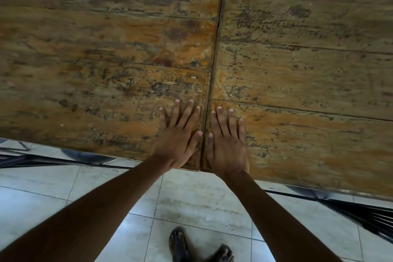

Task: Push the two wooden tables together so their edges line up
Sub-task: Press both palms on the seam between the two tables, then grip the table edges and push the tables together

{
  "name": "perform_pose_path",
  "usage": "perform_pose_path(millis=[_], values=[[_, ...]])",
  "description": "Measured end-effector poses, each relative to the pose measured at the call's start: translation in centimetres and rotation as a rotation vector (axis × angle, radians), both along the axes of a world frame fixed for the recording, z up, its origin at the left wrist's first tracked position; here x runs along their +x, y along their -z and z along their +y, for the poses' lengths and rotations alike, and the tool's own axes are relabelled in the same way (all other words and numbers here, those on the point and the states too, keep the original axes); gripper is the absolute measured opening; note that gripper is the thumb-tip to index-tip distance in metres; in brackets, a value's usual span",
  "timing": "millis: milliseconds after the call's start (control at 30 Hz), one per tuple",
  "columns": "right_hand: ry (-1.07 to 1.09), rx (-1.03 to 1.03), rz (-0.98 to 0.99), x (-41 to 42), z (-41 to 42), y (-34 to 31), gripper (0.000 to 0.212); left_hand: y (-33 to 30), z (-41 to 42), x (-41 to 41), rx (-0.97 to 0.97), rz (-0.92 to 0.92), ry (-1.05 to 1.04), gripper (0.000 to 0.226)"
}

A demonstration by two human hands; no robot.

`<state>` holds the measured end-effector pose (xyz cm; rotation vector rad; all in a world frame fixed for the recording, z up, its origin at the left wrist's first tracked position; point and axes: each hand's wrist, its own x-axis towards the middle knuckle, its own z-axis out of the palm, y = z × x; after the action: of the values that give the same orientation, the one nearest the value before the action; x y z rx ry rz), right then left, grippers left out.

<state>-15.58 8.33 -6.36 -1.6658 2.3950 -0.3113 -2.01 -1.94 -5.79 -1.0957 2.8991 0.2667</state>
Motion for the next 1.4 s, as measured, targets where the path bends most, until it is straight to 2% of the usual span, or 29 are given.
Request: perform_pose_path(millis=[300,367,467,500,567,633,800,933,1100,1233,1333,1400], values=[[-0.022,0.025,-0.037,-0.3,-0.3,-0.2,0.06,-0.2,-0.3,-0.2,0.047,-0.053,-0.007,0.066],[-0.059,0.108,-0.092,-0.9,-0.4,-0.9,0.061,-0.9,-0.3,-0.4,0.1,-0.111,-0.027,0.067],[-0.093,0.407,-0.139,-1.8,-1.6,-3.5,0.066,-3.8,0.1,-0.2,0.234,-0.19,-0.017,0.069],[-0.066,0.466,-0.151,-1.1,-2.0,-5.1,0.068,-5.6,0.7,0.8,0.222,-0.181,-0.002,0.07],[-0.037,0.5,-0.204,1.1,-2.4,-7.2,0.076,-8.7,1.5,3.0,0.166,-0.139,0.025,0.07],[-0.106,0.467,-0.187,5.2,-2.5,-9.6,0.079,-11.8,1.6,6.7,0.094,-0.11,0.014,0.068],[-0.229,0.321,-0.135,16.7,-6.2,-17.5,0.072,-19.0,-2.2,20.0,-0.074,-0.038,-0.088,0.064],[-0.376,0.11,-0.093,28.9,-11.5,-25.1,0.072,-24.7,-5.3,34.4,-0.175,0.021,-0.241,0.067],[-0.509,0.054,-0.045,44.7,-17.0,-31.9,0.073,-29.1,-7.5,52.0,-0.231,0.054,-0.38,0.077],[-0.626,-0.004,-0.019,57.0,-20.9,-34.7,0.073,-31.7,-9.5,64.9,-0.247,0.066,-0.501,0.077],[-0.709,-0.014,0.011,65.7,-24.0,-35.6,0.073,-32.9,-11.4,73.8,-0.264,0.074,-0.582,0.086],[-0.745,-0.018,0.007,69.9,-26.2,-35.8,0.074,-33.2,-12.9,78.1,-0.262,0.089,-0.624,0.078]])
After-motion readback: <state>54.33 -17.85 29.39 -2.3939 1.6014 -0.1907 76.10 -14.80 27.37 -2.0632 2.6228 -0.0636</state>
